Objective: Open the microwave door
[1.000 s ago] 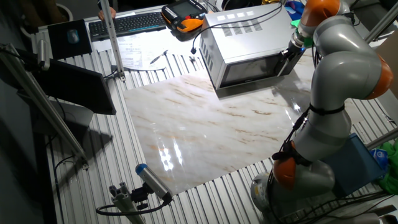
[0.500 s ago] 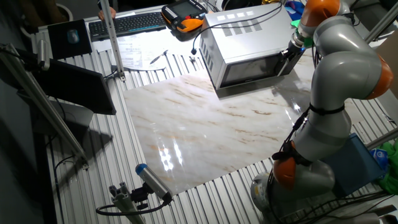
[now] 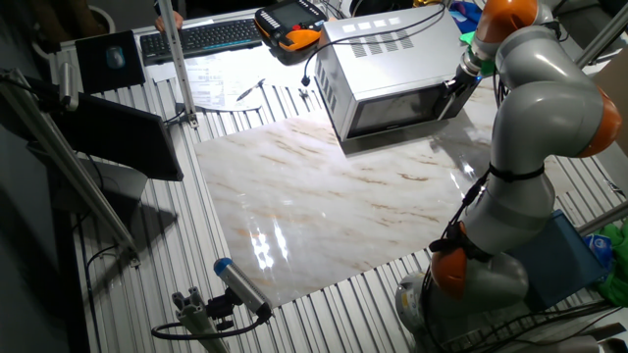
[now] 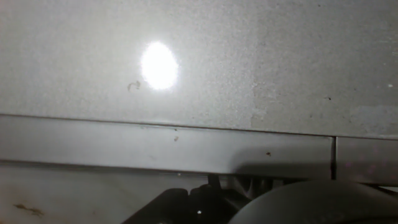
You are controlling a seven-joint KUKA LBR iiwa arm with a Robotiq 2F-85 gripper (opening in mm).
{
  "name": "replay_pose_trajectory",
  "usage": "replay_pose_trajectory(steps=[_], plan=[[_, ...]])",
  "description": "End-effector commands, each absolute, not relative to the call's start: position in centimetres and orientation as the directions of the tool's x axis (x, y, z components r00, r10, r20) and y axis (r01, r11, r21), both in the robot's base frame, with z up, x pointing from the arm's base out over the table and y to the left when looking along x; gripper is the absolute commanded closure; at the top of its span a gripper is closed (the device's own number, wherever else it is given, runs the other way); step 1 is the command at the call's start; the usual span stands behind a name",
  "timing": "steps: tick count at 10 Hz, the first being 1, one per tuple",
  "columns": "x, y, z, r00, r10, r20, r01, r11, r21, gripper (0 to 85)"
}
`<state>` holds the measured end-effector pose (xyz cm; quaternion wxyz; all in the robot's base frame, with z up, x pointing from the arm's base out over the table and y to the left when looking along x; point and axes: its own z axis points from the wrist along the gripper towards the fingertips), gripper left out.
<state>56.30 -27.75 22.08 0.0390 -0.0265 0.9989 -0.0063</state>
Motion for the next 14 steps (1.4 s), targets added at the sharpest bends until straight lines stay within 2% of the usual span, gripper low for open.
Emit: replay_pose_trajectory(steps=[1,6,7,8,10,14], plan=[[56.23,-27.68,21.99,-0.996,-0.05,-0.078,-0.049,0.999,-0.013,34.0],[56.15,-27.69,21.8,-0.995,-0.049,-0.09,-0.048,0.999,-0.015,34.0],[56.18,-27.69,21.76,-0.994,-0.054,-0.093,-0.052,0.999,-0.015,51.0],[56.19,-27.7,21.74,-0.994,-0.061,-0.095,-0.06,0.998,-0.015,51.0],[56.19,-27.78,21.8,-0.992,-0.085,-0.091,-0.084,0.996,-0.014,85.0],[56.18,-27.8,21.86,-0.989,-0.116,-0.093,-0.113,0.993,-0.03,85.0]])
